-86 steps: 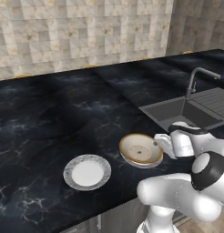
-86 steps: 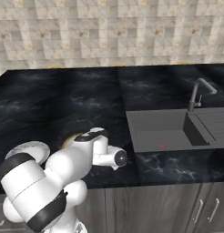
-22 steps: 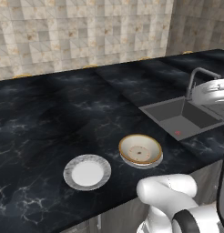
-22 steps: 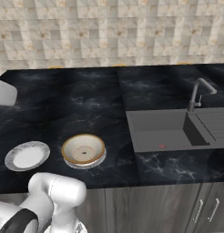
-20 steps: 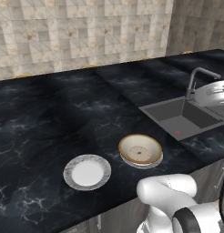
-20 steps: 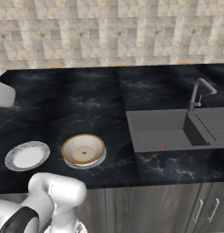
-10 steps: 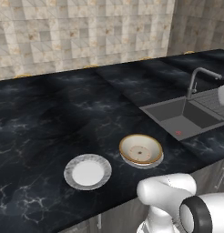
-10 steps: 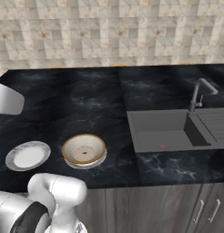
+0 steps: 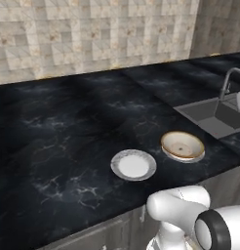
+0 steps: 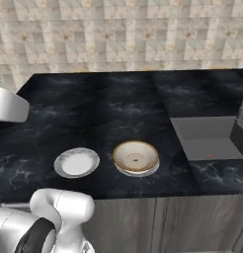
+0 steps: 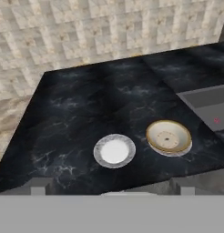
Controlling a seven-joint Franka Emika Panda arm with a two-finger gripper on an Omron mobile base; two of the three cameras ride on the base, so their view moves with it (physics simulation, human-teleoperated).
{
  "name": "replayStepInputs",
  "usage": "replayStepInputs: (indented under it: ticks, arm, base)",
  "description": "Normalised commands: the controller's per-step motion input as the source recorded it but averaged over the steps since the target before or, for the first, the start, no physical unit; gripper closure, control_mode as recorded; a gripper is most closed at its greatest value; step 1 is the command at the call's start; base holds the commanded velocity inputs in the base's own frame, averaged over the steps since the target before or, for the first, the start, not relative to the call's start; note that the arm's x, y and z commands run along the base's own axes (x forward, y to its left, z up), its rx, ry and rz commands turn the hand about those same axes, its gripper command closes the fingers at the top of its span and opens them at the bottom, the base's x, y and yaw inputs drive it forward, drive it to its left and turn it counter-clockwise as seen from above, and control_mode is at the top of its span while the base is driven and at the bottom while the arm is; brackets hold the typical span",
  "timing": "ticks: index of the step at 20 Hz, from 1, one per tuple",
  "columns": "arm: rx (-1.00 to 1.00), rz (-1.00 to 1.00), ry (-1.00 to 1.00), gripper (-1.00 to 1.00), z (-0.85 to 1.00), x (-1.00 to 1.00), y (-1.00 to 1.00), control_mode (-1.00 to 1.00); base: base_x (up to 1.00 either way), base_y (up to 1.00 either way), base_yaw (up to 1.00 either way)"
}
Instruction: Move the bowls from the cabinet to the plates on the dining table.
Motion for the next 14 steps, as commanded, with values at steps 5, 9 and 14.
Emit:
replayStepInputs:
  ticks: [5, 9, 14]
  arm:
    - [0.00, 0.00, 0.00, -1.00, 0.00, 0.00, 0.00, 1.00]
    - [0.00, 0.00, 0.00, -1.00, 0.00, 0.00, 0.00, 1.00]
    - [0.00, 0.00, 0.00, -1.00, 0.00, 0.00, 0.00, 1.00]
  base:
    - [-1.00, 0.97, 0.01]
    - [-1.00, 0.93, 0.02]
    - [-0.35, 0.74, 0.26]
